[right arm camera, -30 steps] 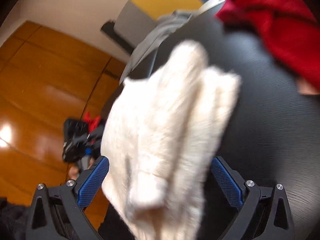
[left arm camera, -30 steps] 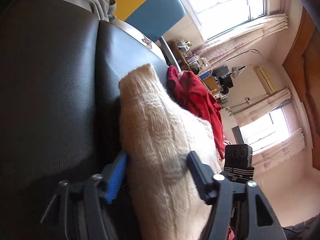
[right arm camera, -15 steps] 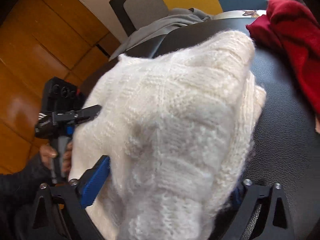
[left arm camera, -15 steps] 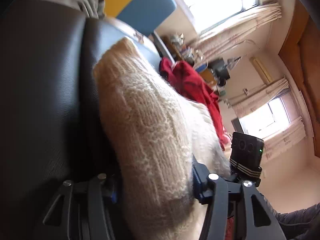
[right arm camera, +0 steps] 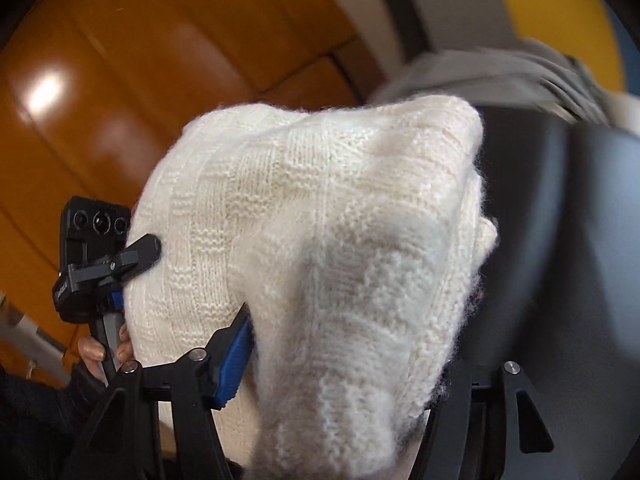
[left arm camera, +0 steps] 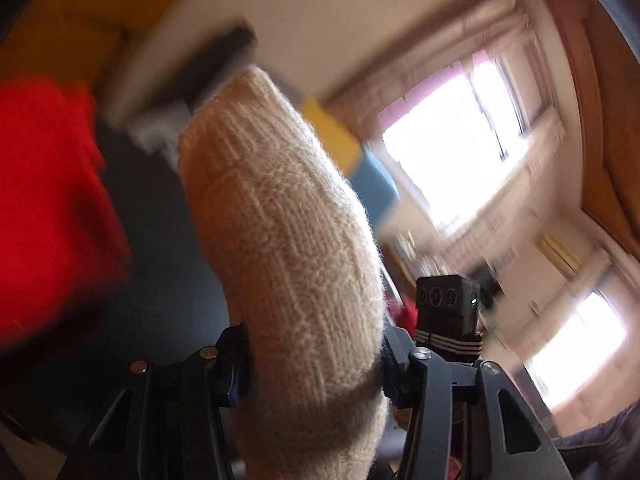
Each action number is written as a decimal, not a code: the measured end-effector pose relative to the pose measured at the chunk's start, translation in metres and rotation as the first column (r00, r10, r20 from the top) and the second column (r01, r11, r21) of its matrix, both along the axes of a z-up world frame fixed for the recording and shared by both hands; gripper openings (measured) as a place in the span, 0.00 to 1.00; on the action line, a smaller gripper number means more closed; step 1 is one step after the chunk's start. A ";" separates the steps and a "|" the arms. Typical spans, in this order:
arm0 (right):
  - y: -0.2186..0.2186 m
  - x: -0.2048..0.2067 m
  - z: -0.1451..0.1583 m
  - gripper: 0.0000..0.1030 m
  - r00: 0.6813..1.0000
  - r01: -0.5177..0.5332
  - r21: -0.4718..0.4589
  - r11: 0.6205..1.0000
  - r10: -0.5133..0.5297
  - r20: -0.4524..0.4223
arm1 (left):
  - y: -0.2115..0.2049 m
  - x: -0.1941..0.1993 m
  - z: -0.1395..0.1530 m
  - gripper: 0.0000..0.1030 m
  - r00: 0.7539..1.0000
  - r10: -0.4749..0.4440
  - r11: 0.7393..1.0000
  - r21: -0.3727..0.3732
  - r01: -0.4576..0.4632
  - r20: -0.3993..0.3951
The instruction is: Fold clothes
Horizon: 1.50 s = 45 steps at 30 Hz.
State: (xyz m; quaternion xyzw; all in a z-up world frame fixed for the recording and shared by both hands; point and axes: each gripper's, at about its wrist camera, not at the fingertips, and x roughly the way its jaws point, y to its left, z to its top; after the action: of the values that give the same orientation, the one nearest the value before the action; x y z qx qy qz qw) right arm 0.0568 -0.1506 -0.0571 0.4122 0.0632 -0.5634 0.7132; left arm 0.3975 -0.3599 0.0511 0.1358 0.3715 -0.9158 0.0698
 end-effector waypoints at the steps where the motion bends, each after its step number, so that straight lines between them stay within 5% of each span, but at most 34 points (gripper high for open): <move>1: -0.028 0.010 0.013 0.62 0.999 -0.050 -0.028 0.998 0.050 -0.008 | -0.013 0.019 0.014 0.49 0.998 0.060 0.998 -0.025 -0.060 -0.022; 5: -0.139 0.059 0.057 0.62 0.974 -0.223 -0.083 0.971 0.219 -0.057 | -0.072 0.079 0.040 0.50 0.965 0.257 0.965 -0.033 -0.259 -0.061; 8: -0.220 0.098 0.076 0.62 0.947 -0.313 -0.066 0.947 0.307 -0.095 | -0.127 0.111 0.029 0.50 0.921 0.388 0.921 0.044 -0.387 -0.028; 13: -0.328 0.143 0.032 0.62 0.931 -0.337 0.115 0.935 0.349 -0.104 | -0.204 0.136 -0.055 0.50 0.806 0.546 0.786 0.194 -0.587 0.228; 16: -0.354 0.146 -0.014 0.80 0.936 -0.337 0.161 0.928 0.348 -0.045 | -0.217 0.148 -0.087 0.59 0.831 0.523 0.775 0.299 -0.557 0.190; 18: -0.351 0.138 -0.019 0.82 0.938 -0.345 0.124 0.930 0.347 0.008 | -0.214 0.145 -0.077 0.63 0.838 0.510 0.802 0.244 -0.545 0.196; 22: -0.338 0.130 -0.004 0.85 0.934 -0.351 0.121 0.929 0.357 -0.029 | -0.203 0.141 -0.043 0.64 0.817 0.522 0.822 0.113 -0.559 0.245; 24: -0.326 0.125 0.014 0.86 0.937 -0.330 0.094 0.939 0.338 -0.090 | -0.189 0.145 -0.024 0.63 0.775 0.578 0.797 0.029 -0.604 0.255; 26: -0.303 0.125 0.042 0.86 0.923 -0.292 0.010 0.956 0.285 -0.258 | -0.180 0.157 -0.007 0.63 0.715 0.655 0.747 -0.072 -0.661 0.244; 28: -0.284 0.133 0.067 0.86 0.895 -0.337 -0.092 0.937 0.288 -0.342 | -0.169 0.161 0.009 0.63 0.691 0.698 0.715 -0.135 -0.686 0.188; 30: -0.266 0.141 0.091 0.87 0.862 -0.391 -0.189 0.901 0.286 -0.418 | -0.174 0.158 0.019 0.63 0.724 0.675 0.738 -0.163 -0.655 0.142; 33: -0.274 0.185 0.097 0.86 0.768 -0.510 -0.157 0.846 0.365 -0.527 | -0.196 0.126 0.014 0.63 0.773 0.610 0.792 -0.168 -0.587 0.177; 35: -0.303 0.205 0.079 0.86 0.727 -0.528 -0.070 0.847 0.407 -0.553 | -0.217 0.109 0.005 0.63 0.769 0.591 0.807 -0.154 -0.571 0.245; 38: -0.347 0.204 0.027 0.86 0.708 -0.465 0.092 0.880 0.433 -0.558 | -0.246 0.076 -0.019 0.63 0.745 0.562 0.825 -0.185 -0.534 0.360; 42: -0.362 0.160 -0.013 0.89 0.845 -0.385 0.000 0.923 0.352 -0.402 | -0.256 0.038 -0.029 0.64 0.725 0.545 0.839 -0.265 -0.476 0.422; 45: -0.355 0.145 -0.026 0.89 0.880 -0.335 -0.055 0.941 0.292 -0.375 | -0.252 0.016 -0.028 0.65 0.701 0.572 0.819 -0.348 -0.456 0.427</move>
State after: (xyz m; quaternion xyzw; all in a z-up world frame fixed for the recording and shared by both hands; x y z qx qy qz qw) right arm 0.2022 -0.5053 -0.0832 0.2429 0.2258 -0.5093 0.7941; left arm 0.4136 -0.6115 0.0231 0.2563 0.2606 -0.8231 0.4345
